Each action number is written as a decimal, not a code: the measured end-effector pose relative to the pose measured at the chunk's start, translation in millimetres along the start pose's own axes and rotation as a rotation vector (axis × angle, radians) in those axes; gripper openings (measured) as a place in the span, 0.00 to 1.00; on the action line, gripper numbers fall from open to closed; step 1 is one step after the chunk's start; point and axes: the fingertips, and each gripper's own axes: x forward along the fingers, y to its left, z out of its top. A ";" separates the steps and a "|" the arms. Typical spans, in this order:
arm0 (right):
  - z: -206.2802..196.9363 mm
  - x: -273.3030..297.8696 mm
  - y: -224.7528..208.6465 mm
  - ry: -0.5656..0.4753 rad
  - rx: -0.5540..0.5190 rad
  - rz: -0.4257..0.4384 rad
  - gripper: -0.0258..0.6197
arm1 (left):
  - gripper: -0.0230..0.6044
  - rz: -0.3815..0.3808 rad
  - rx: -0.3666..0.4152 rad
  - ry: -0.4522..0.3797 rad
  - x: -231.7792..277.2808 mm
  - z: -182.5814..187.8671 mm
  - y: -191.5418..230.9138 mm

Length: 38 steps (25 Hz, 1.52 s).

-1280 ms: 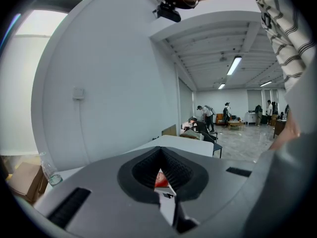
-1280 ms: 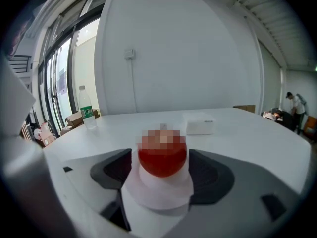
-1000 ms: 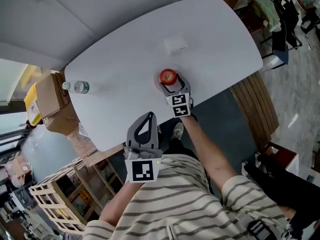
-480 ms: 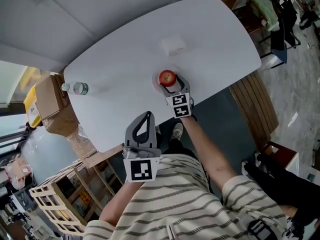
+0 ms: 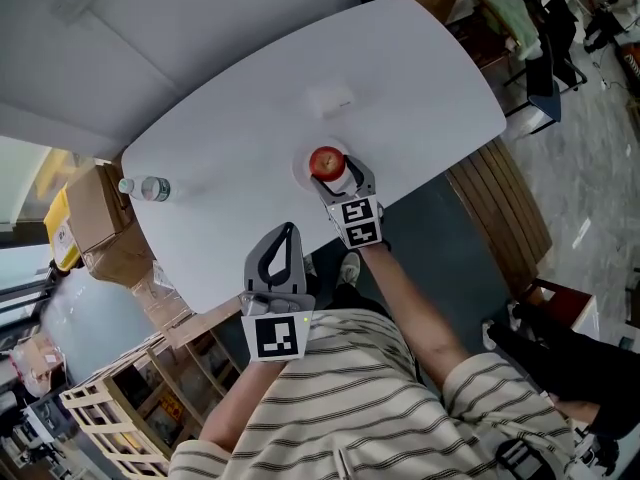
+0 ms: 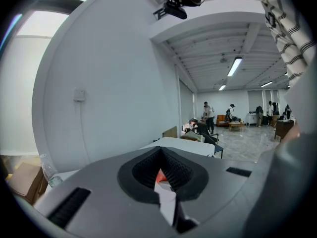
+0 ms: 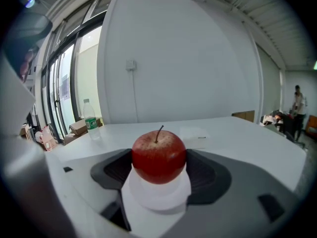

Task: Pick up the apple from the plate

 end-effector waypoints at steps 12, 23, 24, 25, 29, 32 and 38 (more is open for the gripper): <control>62.0 -62.5 13.0 -0.105 0.009 0.006 0.58 | 0.04 -0.005 -0.004 -0.019 -3.2 3.9 -5.1; 103.9 -106.5 22.6 -0.186 0.005 -0.007 0.58 | 0.04 -0.015 -0.025 -0.049 0.9 11.2 -6.0; 107.1 -108.9 24.3 -0.190 0.011 -0.004 0.58 | 0.04 -0.017 -0.025 -0.051 1.3 12.3 -6.2; 110.2 -111.5 25.9 -0.195 0.019 -0.001 0.58 | 0.04 -0.021 -0.025 -0.051 1.6 13.7 -6.5; 122.4 -121.1 28.5 -0.211 0.025 -0.003 0.58 | 0.04 -0.032 -0.026 -0.063 4.0 19.7 -6.0; 129.7 -128.0 32.0 -0.219 0.020 -0.007 0.58 | 0.04 -0.033 -0.029 -0.070 4.0 20.2 -2.8; 148.4 -142.0 35.4 -0.250 0.002 -0.020 0.58 | 0.04 -0.029 -0.044 -0.072 4.4 25.3 2.3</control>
